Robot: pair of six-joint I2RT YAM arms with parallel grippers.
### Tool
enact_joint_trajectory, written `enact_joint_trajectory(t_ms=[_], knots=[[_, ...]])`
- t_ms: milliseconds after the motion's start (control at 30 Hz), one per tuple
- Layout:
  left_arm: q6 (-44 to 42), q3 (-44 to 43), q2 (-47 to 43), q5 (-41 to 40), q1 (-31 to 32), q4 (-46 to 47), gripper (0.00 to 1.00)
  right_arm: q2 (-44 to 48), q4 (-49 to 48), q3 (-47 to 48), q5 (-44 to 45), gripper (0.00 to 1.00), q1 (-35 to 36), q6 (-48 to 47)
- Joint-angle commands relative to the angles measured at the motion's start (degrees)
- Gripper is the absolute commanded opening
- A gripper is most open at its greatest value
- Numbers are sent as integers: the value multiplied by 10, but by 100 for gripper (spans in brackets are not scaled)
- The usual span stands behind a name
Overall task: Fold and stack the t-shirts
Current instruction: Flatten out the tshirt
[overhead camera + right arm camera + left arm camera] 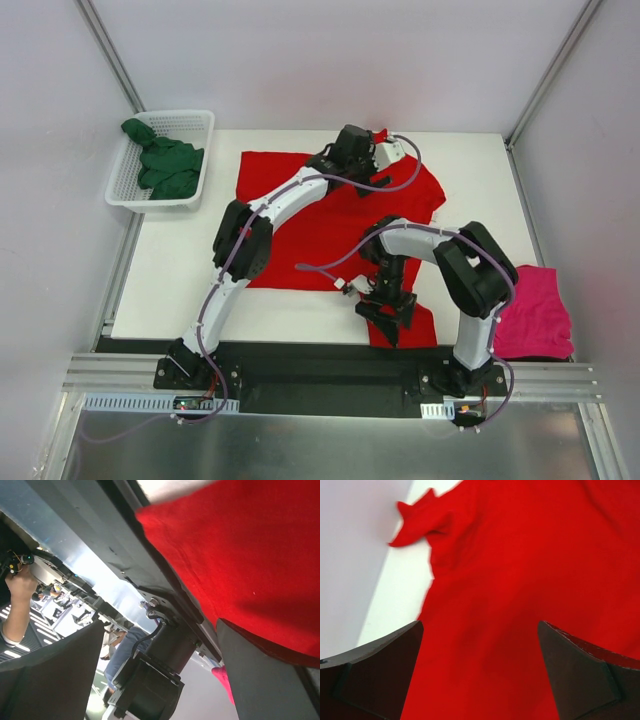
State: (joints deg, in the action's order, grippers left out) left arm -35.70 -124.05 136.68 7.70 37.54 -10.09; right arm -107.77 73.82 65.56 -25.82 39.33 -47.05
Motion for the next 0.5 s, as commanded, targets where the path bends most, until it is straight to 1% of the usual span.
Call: enact_joint_trajectory(t_ms=[0, 200, 333, 467], knots=[[18, 8, -22, 44, 6, -2, 99, 15, -22, -22, 23, 98, 3, 20], [23, 7, -13, 65, 11, -7, 99, -21, -22, -29, -17, 98, 3, 9], [13, 3, 2, 53, 13, -6, 99, -41, -23, -20, -69, 98, 4, 0], [-1, 2, 13, 35, 13, -5, 99, -62, -6, 13, -104, 98, 7, -7]])
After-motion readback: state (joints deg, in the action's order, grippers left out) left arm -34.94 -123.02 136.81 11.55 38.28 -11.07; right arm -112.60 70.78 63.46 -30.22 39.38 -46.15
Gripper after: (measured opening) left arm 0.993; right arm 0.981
